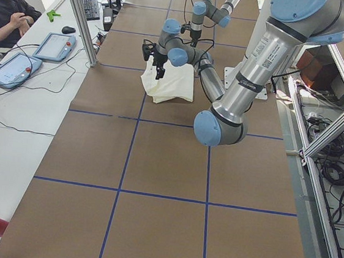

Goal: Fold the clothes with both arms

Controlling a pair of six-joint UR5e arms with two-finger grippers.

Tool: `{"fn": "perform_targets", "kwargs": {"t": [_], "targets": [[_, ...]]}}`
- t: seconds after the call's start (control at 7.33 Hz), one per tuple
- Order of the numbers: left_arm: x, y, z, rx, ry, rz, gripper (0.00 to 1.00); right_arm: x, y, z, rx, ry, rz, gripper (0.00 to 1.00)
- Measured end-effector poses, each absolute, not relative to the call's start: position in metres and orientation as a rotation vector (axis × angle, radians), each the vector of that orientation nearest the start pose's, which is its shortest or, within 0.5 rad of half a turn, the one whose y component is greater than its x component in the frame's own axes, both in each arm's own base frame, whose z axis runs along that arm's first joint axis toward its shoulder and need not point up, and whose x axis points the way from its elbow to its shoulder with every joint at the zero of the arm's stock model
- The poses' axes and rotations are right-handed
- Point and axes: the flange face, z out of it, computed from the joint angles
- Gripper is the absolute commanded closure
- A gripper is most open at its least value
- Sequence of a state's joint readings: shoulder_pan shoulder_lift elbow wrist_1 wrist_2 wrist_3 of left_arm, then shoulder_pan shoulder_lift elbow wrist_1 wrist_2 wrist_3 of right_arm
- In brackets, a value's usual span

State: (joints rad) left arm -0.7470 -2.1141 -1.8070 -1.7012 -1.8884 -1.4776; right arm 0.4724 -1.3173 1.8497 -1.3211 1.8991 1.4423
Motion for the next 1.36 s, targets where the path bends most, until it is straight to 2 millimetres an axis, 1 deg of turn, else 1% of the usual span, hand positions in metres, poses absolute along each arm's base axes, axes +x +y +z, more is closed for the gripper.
{"fn": "perform_targets", "kwargs": {"t": [0.41, 0.55, 0.68, 0.82, 0.95, 1.36], "targets": [[0.397, -0.506, 0.229, 0.099, 0.955, -0.459, 0.00, -0.468, -0.355, 0.372, -0.069, -0.834, 0.202, 1.00], [0.397, -0.506, 0.229, 0.099, 0.955, -0.459, 0.00, -0.465, -0.354, 0.370, -0.068, -0.840, 0.202, 1.00], [0.396, -0.506, 0.229, 0.100, 0.955, -0.460, 0.00, -0.456, -0.348, 0.366, -0.065, -0.851, 0.198, 1.00], [0.396, -0.506, 0.229, 0.100, 0.954, -0.461, 0.00, -0.445, -0.335, 0.363, -0.069, -0.862, 0.184, 1.00], [0.396, -0.506, 0.230, 0.100, 0.953, -0.462, 0.00, -0.437, -0.311, 0.364, -0.084, -0.865, 0.151, 1.00], [0.397, -0.505, 0.229, 0.100, 0.954, -0.465, 0.00, -0.421, -0.226, 0.378, -0.179, -0.839, 0.011, 1.00]]}}
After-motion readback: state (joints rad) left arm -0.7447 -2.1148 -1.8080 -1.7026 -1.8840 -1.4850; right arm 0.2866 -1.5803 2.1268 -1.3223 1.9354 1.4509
